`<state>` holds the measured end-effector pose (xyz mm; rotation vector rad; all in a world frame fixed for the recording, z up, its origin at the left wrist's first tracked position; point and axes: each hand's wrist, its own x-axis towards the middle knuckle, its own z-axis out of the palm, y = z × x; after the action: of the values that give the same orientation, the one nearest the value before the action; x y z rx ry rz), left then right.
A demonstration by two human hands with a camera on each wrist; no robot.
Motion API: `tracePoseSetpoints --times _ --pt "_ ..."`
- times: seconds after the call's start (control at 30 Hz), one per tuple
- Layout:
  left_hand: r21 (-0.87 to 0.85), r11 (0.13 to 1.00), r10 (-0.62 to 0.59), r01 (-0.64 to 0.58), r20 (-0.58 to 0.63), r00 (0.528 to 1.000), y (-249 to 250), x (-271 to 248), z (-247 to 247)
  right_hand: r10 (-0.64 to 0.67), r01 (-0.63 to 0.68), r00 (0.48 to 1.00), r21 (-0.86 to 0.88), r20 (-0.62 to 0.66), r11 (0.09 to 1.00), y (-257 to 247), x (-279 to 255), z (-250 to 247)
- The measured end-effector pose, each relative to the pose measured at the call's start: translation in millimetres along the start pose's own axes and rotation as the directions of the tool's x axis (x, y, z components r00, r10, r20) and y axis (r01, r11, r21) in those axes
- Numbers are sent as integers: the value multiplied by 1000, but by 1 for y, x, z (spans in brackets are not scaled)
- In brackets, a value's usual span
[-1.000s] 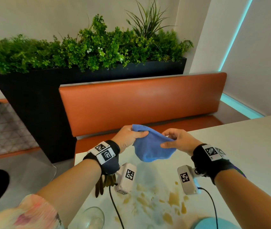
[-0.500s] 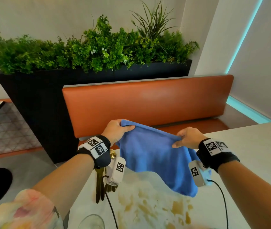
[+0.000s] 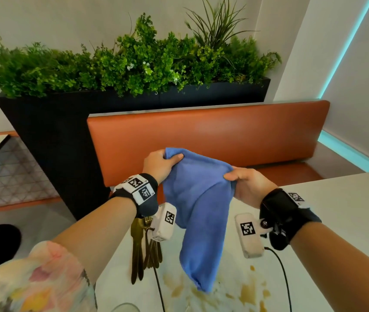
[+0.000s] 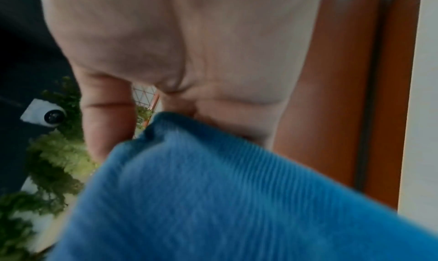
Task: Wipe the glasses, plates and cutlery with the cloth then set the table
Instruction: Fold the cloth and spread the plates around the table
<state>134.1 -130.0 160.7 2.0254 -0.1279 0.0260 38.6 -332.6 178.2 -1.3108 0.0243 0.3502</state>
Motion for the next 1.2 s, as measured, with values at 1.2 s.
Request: tracePoseSetpoints --times 1.2 --pt "-561 657 -145 504 561 815 -5 -39 26 -79 130 979 274 -188 953 31 -9 -30"
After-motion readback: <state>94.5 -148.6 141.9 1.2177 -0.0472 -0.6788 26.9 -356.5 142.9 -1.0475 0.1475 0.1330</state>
